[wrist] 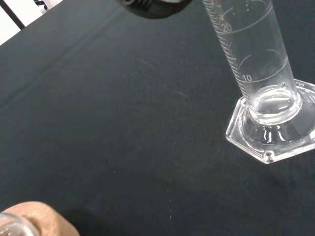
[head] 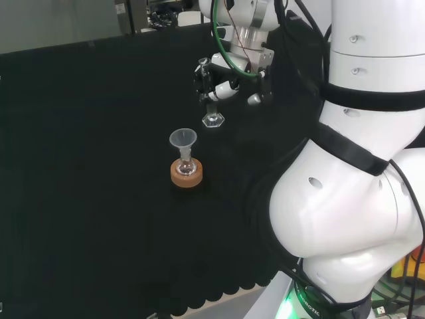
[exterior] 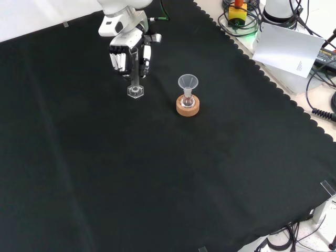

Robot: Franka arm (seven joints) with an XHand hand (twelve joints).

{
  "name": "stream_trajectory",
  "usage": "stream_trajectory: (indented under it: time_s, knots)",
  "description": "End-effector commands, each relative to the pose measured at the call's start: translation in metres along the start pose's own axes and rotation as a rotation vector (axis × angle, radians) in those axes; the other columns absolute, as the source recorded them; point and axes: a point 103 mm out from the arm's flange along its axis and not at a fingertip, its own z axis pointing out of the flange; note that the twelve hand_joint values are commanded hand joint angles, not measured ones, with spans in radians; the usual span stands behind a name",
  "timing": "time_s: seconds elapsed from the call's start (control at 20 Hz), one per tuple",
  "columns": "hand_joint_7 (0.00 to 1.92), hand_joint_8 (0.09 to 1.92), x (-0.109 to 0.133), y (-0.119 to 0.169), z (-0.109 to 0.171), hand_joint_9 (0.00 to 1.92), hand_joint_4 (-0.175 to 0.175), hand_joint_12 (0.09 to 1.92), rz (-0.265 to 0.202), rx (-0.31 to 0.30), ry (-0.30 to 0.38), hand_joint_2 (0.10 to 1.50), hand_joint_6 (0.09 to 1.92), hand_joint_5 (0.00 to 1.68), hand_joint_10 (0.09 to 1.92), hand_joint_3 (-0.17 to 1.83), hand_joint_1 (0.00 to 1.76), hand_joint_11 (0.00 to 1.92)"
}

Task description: Put the graduated cylinder back on the table.

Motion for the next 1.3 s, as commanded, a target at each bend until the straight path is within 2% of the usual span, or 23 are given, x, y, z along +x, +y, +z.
stream_trajectory:
  time_s: [0.05, 0.2, 0.35, 0.5, 1.1, 1.2, 1.3]
  knots:
    - [0.96, 1.06, -0.005, 0.011, 0.009, 1.40, -0.175, 0.78, 0.014, -0.020, 0.014, 1.13, 1.08, 0.93, 0.09, 0.00, 1.25, 1.18]
    - [0.95, 1.08, -0.008, 0.013, 0.013, 1.39, -0.175, 0.79, 0.017, -0.023, 0.028, 1.14, 1.09, 0.93, 0.09, 0.00, 1.25, 1.18]
    - [1.06, 0.68, -0.011, 0.014, 0.015, 1.39, -0.175, 0.79, 0.020, -0.014, 0.037, 1.14, 1.09, 0.94, 0.09, 0.01, 1.16, 1.17]
    - [1.10, 0.54, -0.014, 0.013, 0.018, 1.39, -0.175, 0.79, 0.027, -0.001, 0.055, 1.14, 1.10, 0.93, 0.09, 0.01, 1.15, 1.18]
    - [1.10, 0.49, -0.014, 0.014, 0.027, 1.38, -0.175, 0.79, 0.029, -0.001, 0.090, 1.15, 1.12, 0.91, 0.09, 0.01, 1.14, 1.18]
    - [1.10, 0.49, -0.014, 0.014, 0.027, 1.37, -0.175, 0.80, 0.024, 0.003, 0.113, 1.16, 1.14, 0.90, 0.09, 0.01, 1.14, 1.18]
    - [1.07, 0.49, -0.015, 0.016, 0.029, 1.35, -0.169, 0.83, 0.016, 0.034, 0.135, 1.16, 1.15, 0.89, 0.09, 0.01, 1.13, 1.16]
